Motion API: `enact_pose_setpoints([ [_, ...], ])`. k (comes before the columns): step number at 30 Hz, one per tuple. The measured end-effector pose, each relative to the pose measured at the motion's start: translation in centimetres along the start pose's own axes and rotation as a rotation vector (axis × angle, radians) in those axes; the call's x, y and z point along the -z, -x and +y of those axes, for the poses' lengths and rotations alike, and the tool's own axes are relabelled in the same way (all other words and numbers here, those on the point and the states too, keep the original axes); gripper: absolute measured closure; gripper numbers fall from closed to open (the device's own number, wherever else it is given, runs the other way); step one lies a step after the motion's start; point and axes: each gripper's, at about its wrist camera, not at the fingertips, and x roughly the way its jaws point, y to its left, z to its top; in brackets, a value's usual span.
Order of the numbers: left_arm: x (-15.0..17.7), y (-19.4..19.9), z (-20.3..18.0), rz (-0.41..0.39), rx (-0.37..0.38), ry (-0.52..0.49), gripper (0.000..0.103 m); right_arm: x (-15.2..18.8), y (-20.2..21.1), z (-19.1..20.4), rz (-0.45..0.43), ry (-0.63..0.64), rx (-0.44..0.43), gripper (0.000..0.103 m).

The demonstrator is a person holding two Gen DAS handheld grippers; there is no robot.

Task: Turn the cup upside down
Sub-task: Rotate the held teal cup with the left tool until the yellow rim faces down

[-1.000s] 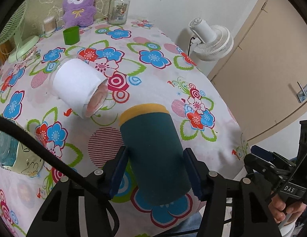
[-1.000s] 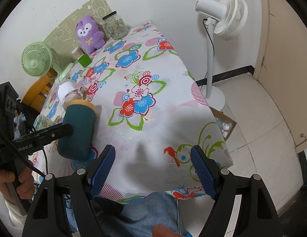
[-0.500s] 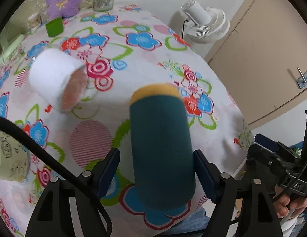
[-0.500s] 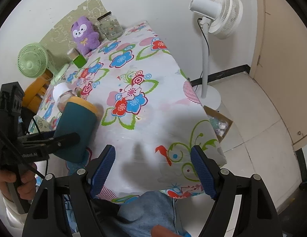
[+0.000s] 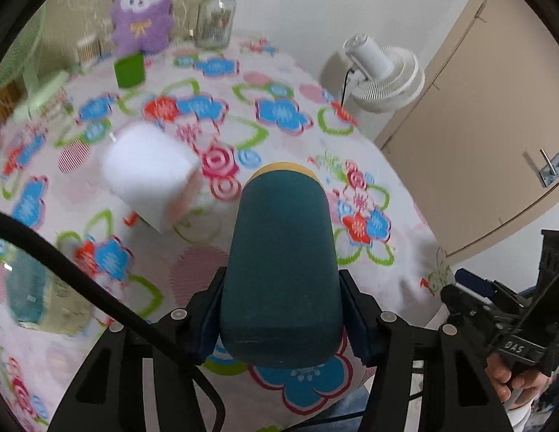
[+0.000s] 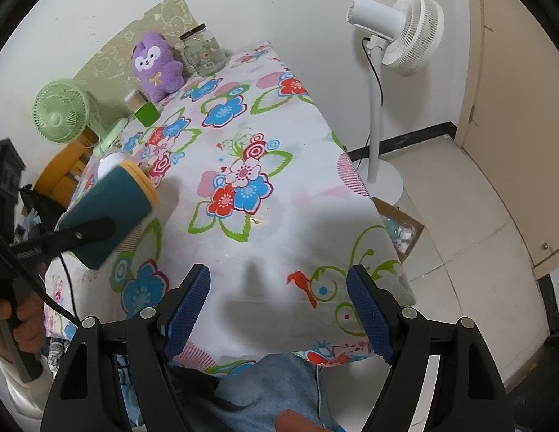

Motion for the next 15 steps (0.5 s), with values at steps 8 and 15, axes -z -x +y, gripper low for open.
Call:
enact_pose_setpoints([
  [8,-1.5,4.5,0.1,-0.1,-0.036,-0.059,0.044,0.0,0.3,1.5,-0.011,0.034,-0.013,0.022],
  [15,-1.9,6.2,0.1,-0.075,-0.061,-0.149,0.044,0.0,0.5,2.5,-0.024,0.052,-0.03,0.022],
])
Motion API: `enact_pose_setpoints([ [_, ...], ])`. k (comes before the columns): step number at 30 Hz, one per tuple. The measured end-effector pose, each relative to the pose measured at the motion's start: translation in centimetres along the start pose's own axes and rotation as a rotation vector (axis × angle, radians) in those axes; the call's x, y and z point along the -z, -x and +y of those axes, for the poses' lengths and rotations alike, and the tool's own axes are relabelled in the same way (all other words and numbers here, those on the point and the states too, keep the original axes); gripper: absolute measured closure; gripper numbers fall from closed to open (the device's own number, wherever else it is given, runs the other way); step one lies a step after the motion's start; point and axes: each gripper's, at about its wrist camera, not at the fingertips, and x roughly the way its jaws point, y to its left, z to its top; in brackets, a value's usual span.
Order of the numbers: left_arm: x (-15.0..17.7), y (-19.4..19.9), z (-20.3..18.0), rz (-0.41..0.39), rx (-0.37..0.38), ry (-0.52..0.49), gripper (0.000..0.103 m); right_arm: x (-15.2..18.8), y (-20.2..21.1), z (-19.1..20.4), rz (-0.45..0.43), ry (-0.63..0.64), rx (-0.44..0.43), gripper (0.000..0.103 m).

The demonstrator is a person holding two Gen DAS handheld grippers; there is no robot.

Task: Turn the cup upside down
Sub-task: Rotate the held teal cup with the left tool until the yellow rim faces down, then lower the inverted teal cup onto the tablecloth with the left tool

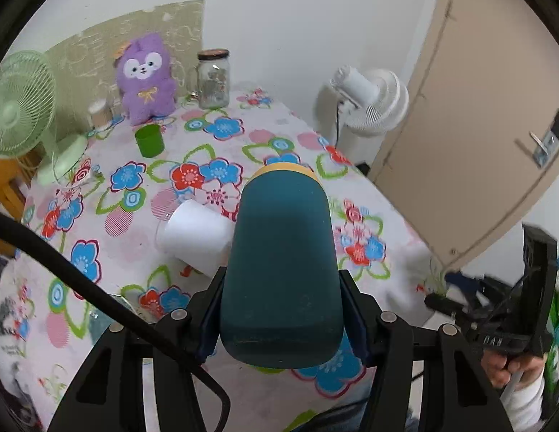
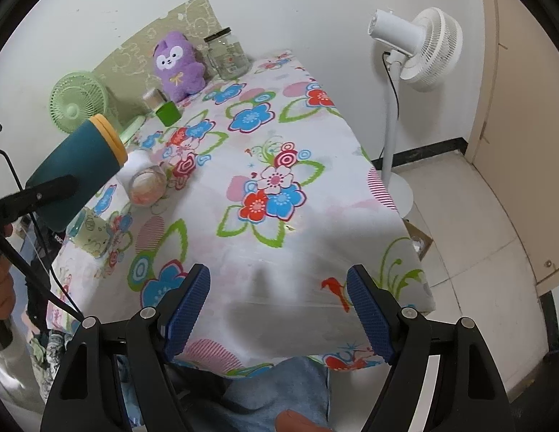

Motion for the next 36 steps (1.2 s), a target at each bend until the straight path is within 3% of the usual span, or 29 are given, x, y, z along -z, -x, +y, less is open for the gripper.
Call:
enact_pose_setpoints([
  [7,0.5,-0.1,0.0,0.15,0.008,-0.104,0.043,0.4,0.0,0.8,0.003,0.018,-0.013,0.022],
  [17,1.4,-0.3,0.0,0.203,0.005,-0.131,0.043,0.8,-0.4,1.4,0.018,0.018,-0.031,0.022],
  [21,2.3,-1.8,-0.5,0.332,0.014,-0.177,0.043,0.8,-0.4,1.7,0.021,0.032,-0.032,0.022],
  [26,2.9,-2.4,-1.3,0.42,-0.033,-0.268,0.044,1.0,-0.4,1.9,0.021,0.038,-0.036,0.022],
  [30,2.9,-2.7,-1.4,0.41,-0.057,-0.285,0.044,1.2,-0.8,1.9,0.028,0.033,-0.041,0.022],
  [36,2.2,-3.2,-0.7,0.373,-0.027,-0.233,0.044,1.2,-0.7,1.9,0.032,0.039,-0.037,0.022],
])
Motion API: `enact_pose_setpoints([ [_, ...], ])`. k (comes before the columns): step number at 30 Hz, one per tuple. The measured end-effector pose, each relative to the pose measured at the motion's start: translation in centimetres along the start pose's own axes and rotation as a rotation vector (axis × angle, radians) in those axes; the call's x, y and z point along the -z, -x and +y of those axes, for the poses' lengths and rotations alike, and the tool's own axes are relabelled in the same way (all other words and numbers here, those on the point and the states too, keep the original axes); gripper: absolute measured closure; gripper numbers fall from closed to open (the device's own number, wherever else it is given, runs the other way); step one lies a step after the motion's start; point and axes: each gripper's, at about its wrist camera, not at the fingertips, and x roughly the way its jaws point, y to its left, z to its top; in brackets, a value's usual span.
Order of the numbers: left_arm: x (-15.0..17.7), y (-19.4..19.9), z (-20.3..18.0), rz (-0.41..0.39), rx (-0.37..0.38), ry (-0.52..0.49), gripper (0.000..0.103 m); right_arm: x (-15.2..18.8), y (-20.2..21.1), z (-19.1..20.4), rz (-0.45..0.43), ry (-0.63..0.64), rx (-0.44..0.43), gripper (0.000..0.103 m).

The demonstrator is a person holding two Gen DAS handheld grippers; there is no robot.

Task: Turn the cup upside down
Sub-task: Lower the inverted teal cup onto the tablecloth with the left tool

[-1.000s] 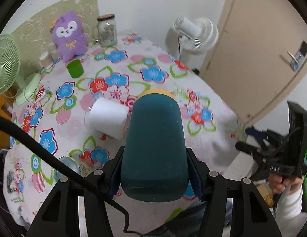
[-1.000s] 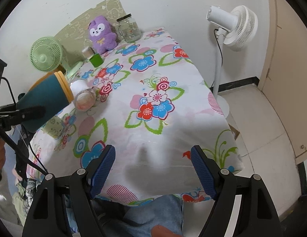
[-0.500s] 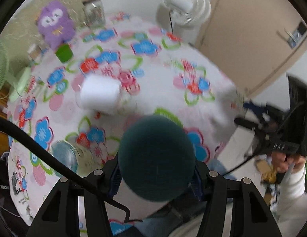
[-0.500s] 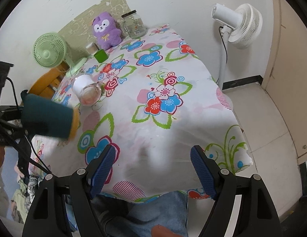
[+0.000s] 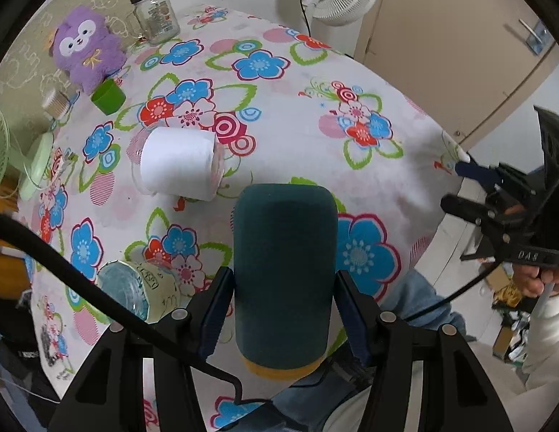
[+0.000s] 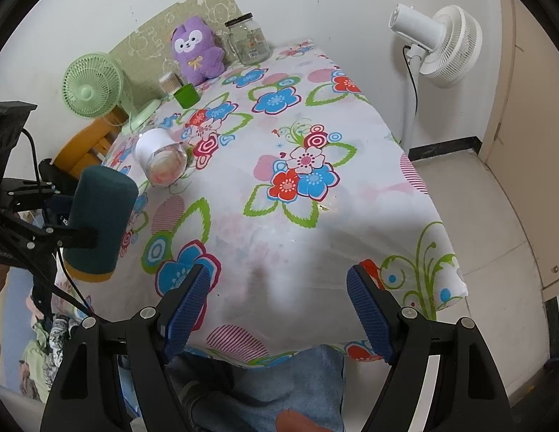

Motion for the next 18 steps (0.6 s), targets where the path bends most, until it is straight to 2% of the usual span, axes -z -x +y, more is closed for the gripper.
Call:
enact_pose_setpoints([
  [5,-0.6,0.0,0.6,-0.051,0.003,0.035,0.044,0.0,-0.1,0.0,0.0,0.001,0.006,0.022],
  [8,-1.0,0.4,1.2,-0.119,0.019,0.078,0.044,0.1,-0.3,-0.1,0.001,0.0,0.012,0.022],
  [14,-1.0,0.3,2.8,-0.311,0.062,0.229,0.044,0.1,-0.4,-0.4,0.004,-0.007,0.019,0.022],
  [16,-0.6,0.1,3.1,-0.407,0.052,0.287,0.05,0.1,-0.4,-0.5,-0.001,-0.008,0.018,0.022],
  [18,0.1,-0.4,3.1,-0.512,0.035,0.347,0.05,0.1,-0.6,-0.6,-0.002,-0.013,0.016,0.022],
])
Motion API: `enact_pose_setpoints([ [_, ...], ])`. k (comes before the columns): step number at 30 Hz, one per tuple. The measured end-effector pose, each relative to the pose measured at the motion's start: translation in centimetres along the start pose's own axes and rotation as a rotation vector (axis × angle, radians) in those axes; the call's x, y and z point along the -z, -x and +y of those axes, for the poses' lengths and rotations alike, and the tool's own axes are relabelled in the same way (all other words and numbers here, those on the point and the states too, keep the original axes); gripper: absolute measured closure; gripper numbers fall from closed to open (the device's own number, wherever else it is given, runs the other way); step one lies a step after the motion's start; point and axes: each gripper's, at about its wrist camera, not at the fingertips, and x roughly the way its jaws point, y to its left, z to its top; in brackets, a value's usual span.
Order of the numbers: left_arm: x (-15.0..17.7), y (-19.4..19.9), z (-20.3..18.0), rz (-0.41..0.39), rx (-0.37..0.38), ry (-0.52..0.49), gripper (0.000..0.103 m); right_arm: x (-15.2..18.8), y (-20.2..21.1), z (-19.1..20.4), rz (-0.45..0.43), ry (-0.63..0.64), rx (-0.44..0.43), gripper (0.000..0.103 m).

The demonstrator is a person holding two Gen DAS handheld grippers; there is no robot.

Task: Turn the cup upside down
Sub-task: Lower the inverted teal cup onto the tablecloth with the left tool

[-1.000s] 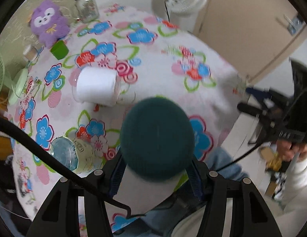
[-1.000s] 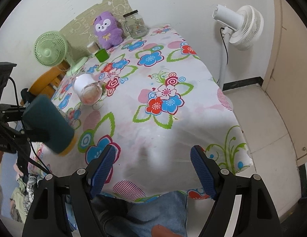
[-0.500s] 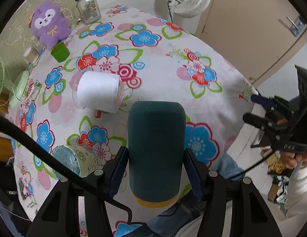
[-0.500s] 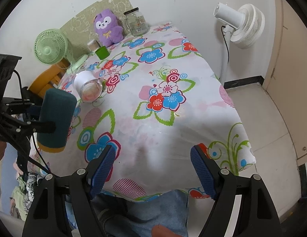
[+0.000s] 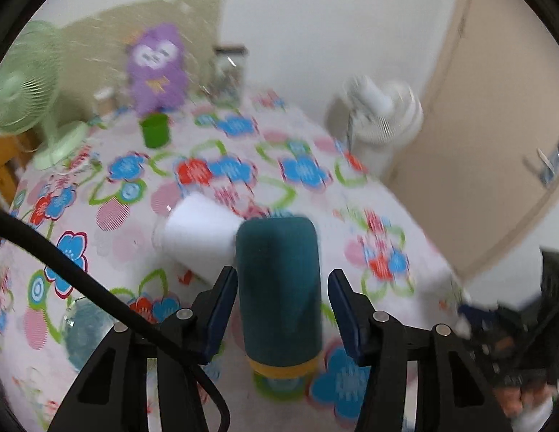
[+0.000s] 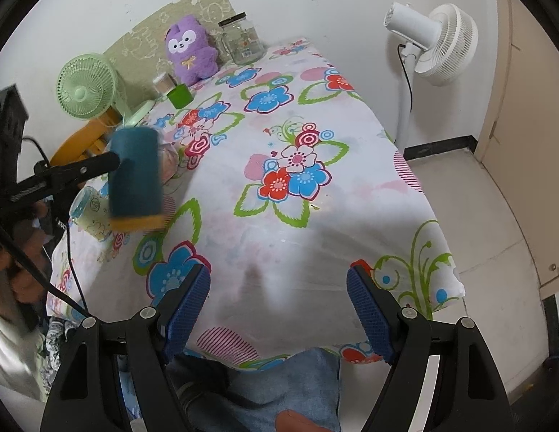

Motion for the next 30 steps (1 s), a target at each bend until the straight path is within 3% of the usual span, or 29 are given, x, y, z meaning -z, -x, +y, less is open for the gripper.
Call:
enact_pose_setpoints([
  [3,1.0,-0.3,-0.1,-0.058,0.015,0.04,0.05,-0.2,-0.3,0.1,0.01,-0.005,-0.009,0.022],
  [8,1.2,-0.1,-1.0,-0.045,0.018,0.015,0.049,-0.3,0.0,0.8,-0.004,0.032,0.001,0.022],
  [11,-0.1,-0.4,-0.9,0.026,0.058,-0.01,0.038,-0.3,-0.1,1.0,-0.005,0.034,-0.005,0.022],
  [13,-1.8,-1.1,-0.7,0.101,0.082,-0.02,0.018,-0.3,-0.2,1.0,-0.003,0.033,-0.008,0.022],
  [14,-2.4,-1.5,-0.7,0.144,0.093,-0.023,0.016,-0.3,-0.2,1.0,-0.002,0.032,-0.009,0.022],
  [17,-4.5,-3.4,-0.3,0.291,0.107,-0.027,0.015,-0.1,-0.2,0.9,-0.002,0.029,-0.008,0.022],
  [20,-5.8,-5.5,0.0,0.387,0.02,-0.067,0.015,0.0,-0.1,0.7,-0.004,0.019,-0.004,0.022],
  [25,-5.4,-7.8,0.5,0.49,-0.053,-0.116,0.015,0.2,0.0,0.0,-0.001,0.009,0.006,0.022],
  [30,-5.1,-8.8,1.3,0.52,-0.082,-0.115,0.02,0.1,-0.4,-0.4,0.006,-0.006,0.0,0.022],
])
